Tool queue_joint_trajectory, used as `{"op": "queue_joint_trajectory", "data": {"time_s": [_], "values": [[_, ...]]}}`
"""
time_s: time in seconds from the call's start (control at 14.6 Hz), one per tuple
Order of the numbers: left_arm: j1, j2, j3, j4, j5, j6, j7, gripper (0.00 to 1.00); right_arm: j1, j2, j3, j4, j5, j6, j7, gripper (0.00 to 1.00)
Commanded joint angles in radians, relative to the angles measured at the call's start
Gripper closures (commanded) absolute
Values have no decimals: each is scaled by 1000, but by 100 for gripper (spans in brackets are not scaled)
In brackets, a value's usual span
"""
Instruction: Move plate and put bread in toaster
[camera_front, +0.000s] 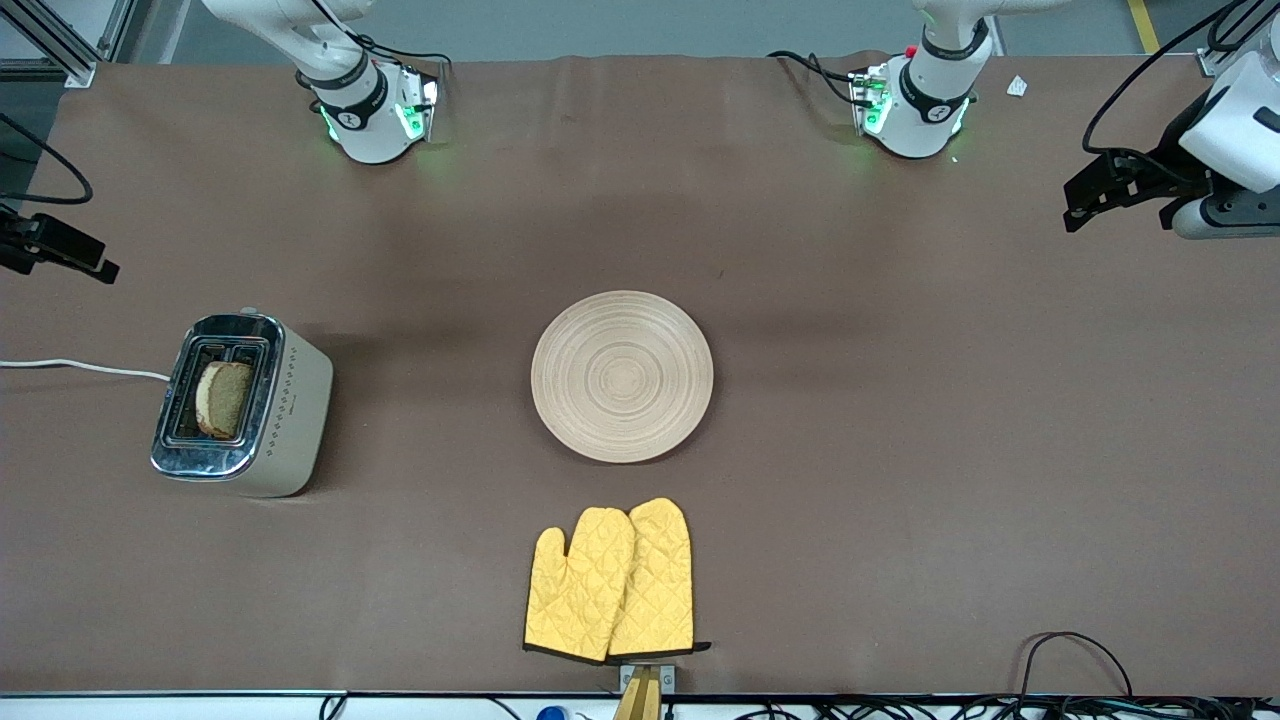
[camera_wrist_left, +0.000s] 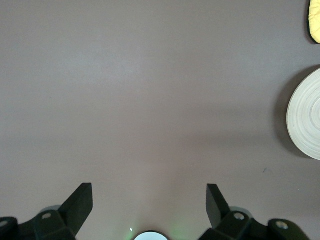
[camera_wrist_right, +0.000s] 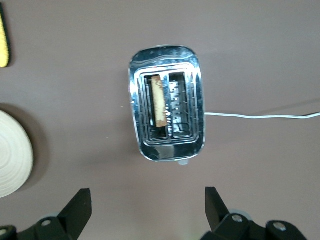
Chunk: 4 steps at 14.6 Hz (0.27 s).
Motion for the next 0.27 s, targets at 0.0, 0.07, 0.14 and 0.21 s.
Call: {"op": "queue_joint_trajectory", "data": {"time_s": [0.0, 0.07, 0.14, 0.21], "values": [[-1, 13, -1, 27, 3, -9, 9, 0, -17, -22, 19, -12, 29, 9, 13, 0], [-1, 13, -1, 27, 0, -9, 9, 0, -14, -22, 21, -11, 29, 9, 10, 0], [-1, 13, -1, 27, -6, -9, 9, 0, -12, -20, 22, -3, 23, 6, 2, 0], [-1, 13, -1, 27, -7, -9, 9, 0, -12, -19, 22, 5, 20, 1, -2, 0]]}}
